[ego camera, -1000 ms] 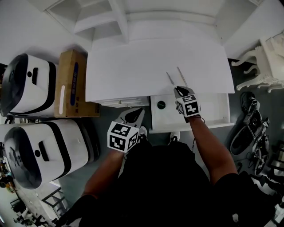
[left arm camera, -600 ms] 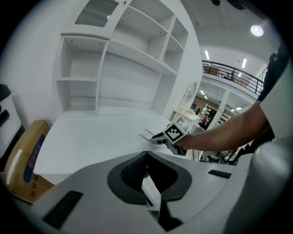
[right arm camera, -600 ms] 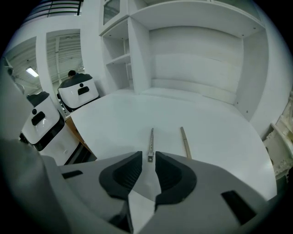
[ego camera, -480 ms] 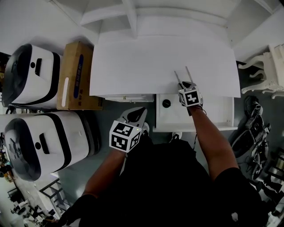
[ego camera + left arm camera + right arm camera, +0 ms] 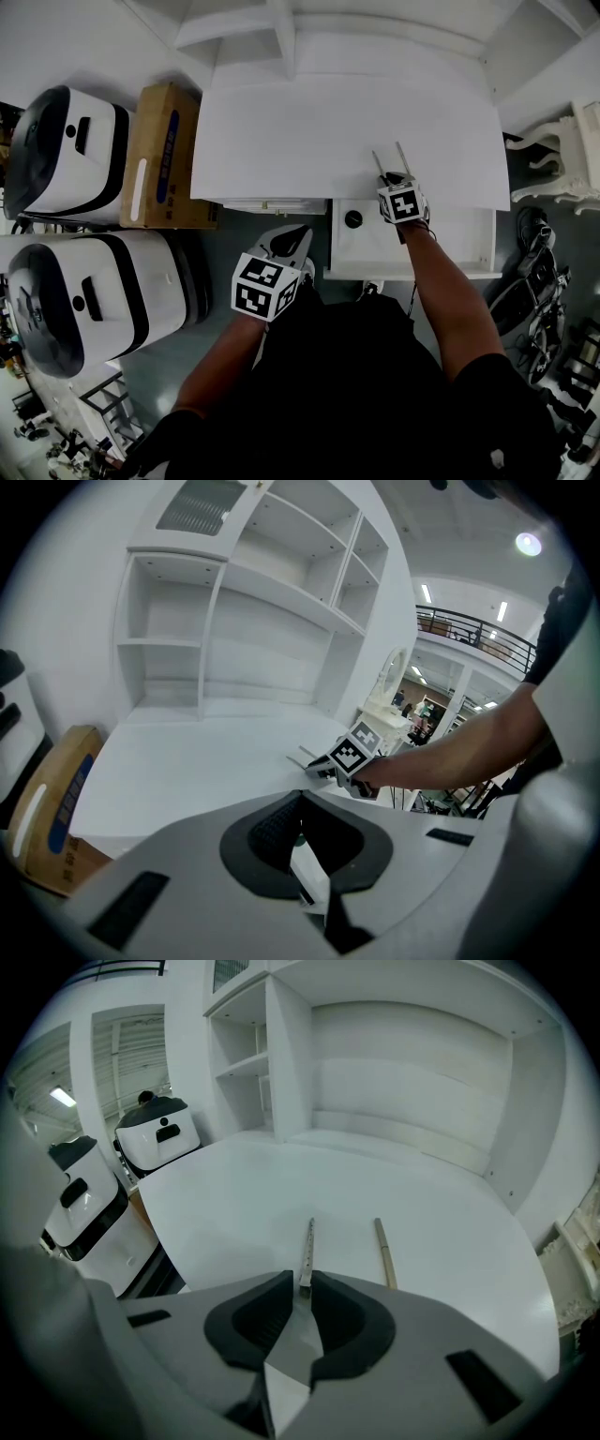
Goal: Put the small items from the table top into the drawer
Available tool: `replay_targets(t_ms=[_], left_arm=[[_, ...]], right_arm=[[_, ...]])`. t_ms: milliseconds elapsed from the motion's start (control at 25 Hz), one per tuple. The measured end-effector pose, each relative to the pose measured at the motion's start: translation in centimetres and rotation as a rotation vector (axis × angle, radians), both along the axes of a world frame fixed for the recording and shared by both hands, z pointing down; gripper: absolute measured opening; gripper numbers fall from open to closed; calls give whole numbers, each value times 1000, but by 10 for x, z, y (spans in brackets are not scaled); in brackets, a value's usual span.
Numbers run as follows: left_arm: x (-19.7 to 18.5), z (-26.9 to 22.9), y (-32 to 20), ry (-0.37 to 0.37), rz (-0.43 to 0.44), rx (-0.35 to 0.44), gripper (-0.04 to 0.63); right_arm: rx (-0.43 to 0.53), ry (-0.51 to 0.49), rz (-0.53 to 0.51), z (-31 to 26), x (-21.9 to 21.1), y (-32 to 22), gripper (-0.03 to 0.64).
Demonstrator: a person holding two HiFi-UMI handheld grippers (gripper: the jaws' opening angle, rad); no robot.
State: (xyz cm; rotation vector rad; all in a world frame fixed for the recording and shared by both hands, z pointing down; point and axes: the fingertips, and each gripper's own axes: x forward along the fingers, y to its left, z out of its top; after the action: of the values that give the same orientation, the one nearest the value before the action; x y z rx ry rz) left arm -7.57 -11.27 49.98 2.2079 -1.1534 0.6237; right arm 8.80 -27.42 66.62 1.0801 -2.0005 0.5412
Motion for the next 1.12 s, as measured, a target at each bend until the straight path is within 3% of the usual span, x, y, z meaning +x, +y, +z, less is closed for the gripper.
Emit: replay_targets(t_ms=[600,1120], left_arm=[[9,-1,0,8,28,7,5],[34,-1,6,17,94,14,3]], right_arm=[[42,-34,-8,-20,1,9,49],[43,-120,-10,-43,6,55,49]])
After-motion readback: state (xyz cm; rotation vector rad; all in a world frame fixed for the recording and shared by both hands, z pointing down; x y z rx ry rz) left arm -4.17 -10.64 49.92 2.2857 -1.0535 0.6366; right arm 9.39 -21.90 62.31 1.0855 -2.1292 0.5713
